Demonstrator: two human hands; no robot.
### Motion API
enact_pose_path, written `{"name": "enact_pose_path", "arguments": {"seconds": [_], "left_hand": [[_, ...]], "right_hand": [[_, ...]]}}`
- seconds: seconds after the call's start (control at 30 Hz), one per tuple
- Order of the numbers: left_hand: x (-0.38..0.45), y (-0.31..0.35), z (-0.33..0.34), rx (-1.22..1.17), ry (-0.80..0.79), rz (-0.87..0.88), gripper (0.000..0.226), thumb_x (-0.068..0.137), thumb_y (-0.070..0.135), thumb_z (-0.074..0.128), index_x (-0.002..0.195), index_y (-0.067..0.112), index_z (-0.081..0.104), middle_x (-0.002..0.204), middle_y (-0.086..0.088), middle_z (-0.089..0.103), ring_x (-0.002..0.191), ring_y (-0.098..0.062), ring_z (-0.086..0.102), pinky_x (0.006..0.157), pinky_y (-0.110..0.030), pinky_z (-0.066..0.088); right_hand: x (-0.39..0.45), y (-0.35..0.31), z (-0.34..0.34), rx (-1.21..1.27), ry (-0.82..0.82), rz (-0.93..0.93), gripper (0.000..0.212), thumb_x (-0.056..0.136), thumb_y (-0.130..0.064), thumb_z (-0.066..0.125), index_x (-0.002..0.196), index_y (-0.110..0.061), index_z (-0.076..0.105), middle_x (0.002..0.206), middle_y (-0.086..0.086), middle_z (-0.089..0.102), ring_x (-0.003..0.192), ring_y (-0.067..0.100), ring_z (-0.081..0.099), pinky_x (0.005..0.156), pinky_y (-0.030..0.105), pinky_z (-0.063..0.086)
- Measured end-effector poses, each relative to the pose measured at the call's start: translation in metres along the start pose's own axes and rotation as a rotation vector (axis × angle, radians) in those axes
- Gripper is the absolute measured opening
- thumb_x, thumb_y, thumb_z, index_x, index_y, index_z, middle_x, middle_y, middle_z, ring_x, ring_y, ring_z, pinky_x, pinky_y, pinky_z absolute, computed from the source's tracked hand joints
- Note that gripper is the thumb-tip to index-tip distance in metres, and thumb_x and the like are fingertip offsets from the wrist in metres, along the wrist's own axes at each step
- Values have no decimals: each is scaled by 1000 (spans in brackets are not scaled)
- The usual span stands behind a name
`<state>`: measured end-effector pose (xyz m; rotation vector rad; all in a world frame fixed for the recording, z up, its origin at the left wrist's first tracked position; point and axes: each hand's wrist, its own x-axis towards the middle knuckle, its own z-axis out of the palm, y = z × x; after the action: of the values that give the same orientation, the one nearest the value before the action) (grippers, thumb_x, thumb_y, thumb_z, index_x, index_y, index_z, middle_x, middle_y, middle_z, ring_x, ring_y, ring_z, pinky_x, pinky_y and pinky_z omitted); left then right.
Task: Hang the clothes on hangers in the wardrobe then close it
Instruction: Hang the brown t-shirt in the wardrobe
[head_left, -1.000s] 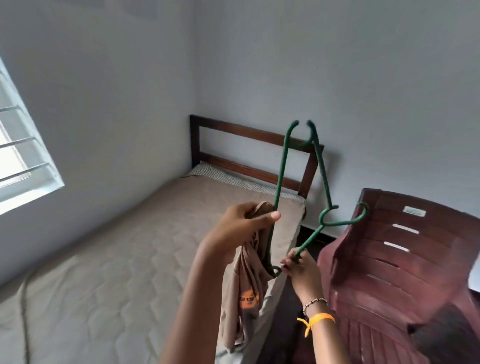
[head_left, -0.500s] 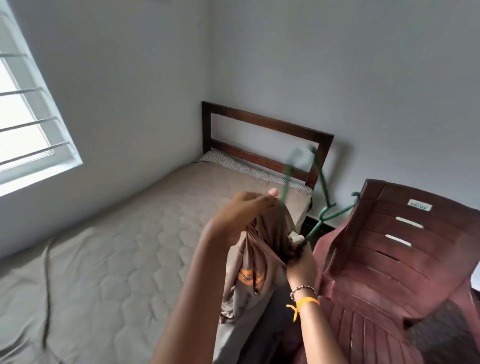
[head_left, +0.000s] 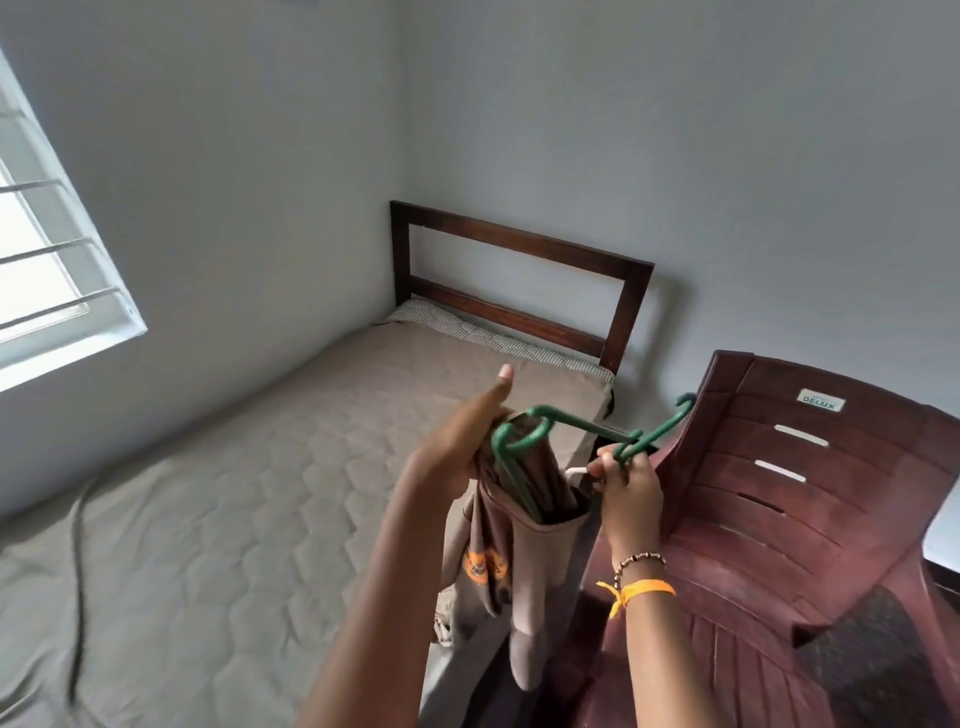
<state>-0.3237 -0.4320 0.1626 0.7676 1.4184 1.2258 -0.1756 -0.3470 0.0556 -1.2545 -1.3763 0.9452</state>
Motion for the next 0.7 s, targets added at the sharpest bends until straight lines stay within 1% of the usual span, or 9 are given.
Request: {"name": "enact_pose_path", "arguments": {"seconds": [0.07, 0.17, 0.23, 0.33, 0.43, 0.5, 0.53, 0.6, 0.7], "left_hand": [[0, 3, -7, -32, -41, -61, 70, 84, 72, 34, 59, 10, 54, 41, 2, 47, 31, -8, 41, 36, -15, 31], [1, 0, -17, -39, -30, -106, 80, 52, 86, 44, 65, 8, 56, 51, -3, 47, 38, -11, 40, 42, -21, 30], [2, -3, -16, -13, -38, -109, 85, 41, 86, 49, 70, 7, 61, 61, -5, 51, 47, -13, 43, 48, -24, 33], [4, -6, -13, -26, -27, -112, 80, 47, 81, 54, 74, 7, 65, 66, -5, 58, 53, -14, 52, 57, -26, 41], [9, -8, -15, -77, -1, -88, 86, 47, 81, 61, 89, 6, 64, 75, -7, 57, 61, -15, 54, 62, -27, 43], [10, -8, -16, -105, -24, -76, 93, 48, 83, 63, 99, 5, 64, 83, -9, 60, 66, -17, 58, 65, -28, 47], [11, -9, -16, -117, -33, -74, 92, 51, 82, 62, 100, 4, 65, 83, -9, 62, 66, -17, 60, 65, -28, 49], [11, -9, -16, -150, -38, -76, 83, 58, 76, 58, 95, 3, 67, 78, -7, 65, 63, -16, 62, 63, -27, 51], [11, -10, -20, -225, -18, -93, 75, 60, 69, 60, 90, 1, 67, 72, -6, 67, 60, -15, 64, 66, -28, 51]], "right_hand": [[4, 9, -14, -178, 102, -49, 35, 89, -27, 45, 93, 1, 65, 81, 20, 68, 80, 35, 63, 69, 33, 38], [6, 16, -36, -253, 235, -137, 32, 89, -18, 47, 86, 9, 65, 79, 28, 68, 78, 42, 62, 60, 26, 21], [9, 22, -40, -281, 236, -153, 25, 91, -11, 51, 82, 7, 65, 74, 22, 68, 73, 39, 63, 61, 29, 25], [12, 25, -38, -332, 196, -155, 19, 91, -5, 53, 82, 4, 66, 73, 17, 70, 71, 35, 64, 63, 30, 33], [8, 23, -39, -286, 129, -173, 19, 91, -4, 56, 80, 4, 68, 73, 14, 70, 67, 23, 61, 60, 21, 30], [2, 27, -36, -191, 61, -126, 20, 92, -7, 57, 80, 3, 69, 71, 9, 68, 66, 11, 61, 61, 12, 38], [0, 31, -34, -165, 47, -100, 20, 93, -9, 56, 81, 1, 69, 71, 6, 68, 68, 11, 63, 66, 13, 42], [-1, 39, -32, -187, 64, -91, 19, 93, -10, 56, 81, -1, 69, 71, 5, 68, 72, 21, 66, 70, 24, 44], [1, 44, -37, -242, 63, -139, 17, 92, -4, 56, 82, 5, 67, 73, 13, 69, 73, 26, 63, 65, 19, 33]]}}
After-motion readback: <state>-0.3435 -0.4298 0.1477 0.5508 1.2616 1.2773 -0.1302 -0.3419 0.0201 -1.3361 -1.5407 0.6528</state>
